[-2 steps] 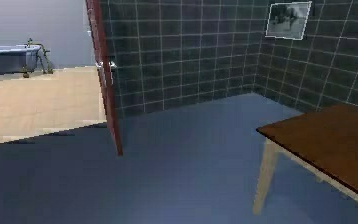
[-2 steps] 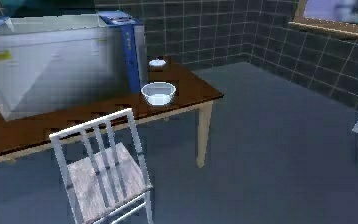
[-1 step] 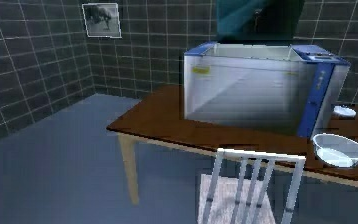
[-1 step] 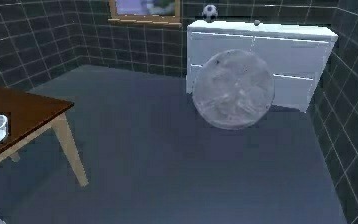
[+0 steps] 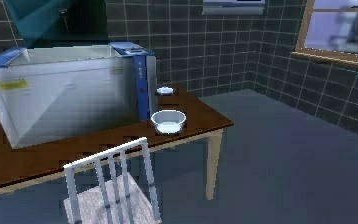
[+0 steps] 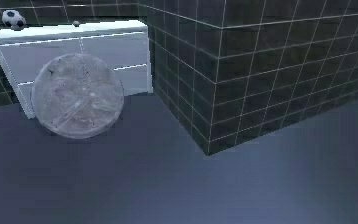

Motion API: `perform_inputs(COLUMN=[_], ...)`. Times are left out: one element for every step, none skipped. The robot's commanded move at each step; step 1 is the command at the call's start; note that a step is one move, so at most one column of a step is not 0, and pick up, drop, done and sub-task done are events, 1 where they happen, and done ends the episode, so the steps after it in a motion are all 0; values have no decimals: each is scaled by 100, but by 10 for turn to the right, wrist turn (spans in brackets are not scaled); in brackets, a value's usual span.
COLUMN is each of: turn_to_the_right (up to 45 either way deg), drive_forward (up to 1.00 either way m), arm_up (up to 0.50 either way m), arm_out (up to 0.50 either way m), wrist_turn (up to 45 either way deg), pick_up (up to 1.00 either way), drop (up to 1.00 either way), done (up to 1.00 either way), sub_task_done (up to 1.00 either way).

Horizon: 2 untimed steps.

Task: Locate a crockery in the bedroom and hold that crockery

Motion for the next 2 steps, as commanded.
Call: perform_inputs(turn_to_the_right=[30,360], drive_forward=[0,0], arm_up=[0,0], arm_out=[0,0], wrist_turn=[0,0], pick_up=[0,0], drop=[0,0], done=[0,0], sub_task_done=[0,0])
